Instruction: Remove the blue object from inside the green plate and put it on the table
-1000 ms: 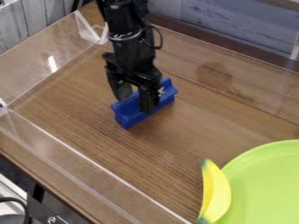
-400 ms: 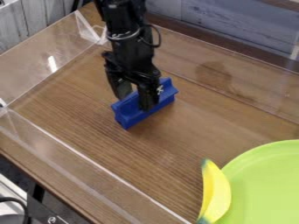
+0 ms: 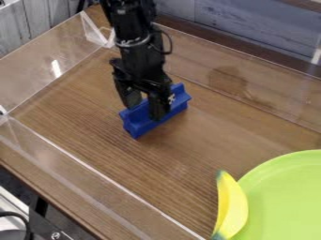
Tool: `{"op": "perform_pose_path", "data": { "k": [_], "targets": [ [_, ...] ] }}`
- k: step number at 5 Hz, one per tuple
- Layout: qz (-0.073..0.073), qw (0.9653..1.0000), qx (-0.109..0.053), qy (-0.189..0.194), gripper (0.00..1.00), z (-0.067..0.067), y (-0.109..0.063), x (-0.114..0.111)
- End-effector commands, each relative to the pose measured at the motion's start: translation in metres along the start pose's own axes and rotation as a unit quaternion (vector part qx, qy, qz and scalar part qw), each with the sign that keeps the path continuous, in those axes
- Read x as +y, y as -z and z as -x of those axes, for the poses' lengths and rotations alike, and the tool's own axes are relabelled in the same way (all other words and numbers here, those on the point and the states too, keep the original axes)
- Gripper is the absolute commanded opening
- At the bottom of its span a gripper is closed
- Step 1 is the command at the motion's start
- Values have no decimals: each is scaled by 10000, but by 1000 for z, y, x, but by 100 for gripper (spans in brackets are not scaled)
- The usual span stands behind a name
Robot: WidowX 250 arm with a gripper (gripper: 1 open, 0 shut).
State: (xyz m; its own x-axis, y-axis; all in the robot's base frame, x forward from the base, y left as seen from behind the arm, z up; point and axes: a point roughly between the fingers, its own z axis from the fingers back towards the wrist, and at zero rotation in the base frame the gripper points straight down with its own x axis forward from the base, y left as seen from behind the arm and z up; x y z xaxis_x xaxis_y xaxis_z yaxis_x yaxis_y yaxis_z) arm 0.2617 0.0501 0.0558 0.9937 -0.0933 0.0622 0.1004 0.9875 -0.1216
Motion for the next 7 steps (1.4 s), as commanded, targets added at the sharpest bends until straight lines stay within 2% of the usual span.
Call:
{"op": "perform_pose_path", "data": {
  "k": [1, 2, 3, 7],
  "targets": [
    [-98, 9999, -91, -30, 100, -6, 3, 8],
    [-116, 9999, -32, -45, 100, -8, 12, 11],
    [-107, 9999, -19, -40, 0, -8, 15, 9],
    [-48, 9999, 14, -123, 0, -11, 19, 2]
  ]
}}
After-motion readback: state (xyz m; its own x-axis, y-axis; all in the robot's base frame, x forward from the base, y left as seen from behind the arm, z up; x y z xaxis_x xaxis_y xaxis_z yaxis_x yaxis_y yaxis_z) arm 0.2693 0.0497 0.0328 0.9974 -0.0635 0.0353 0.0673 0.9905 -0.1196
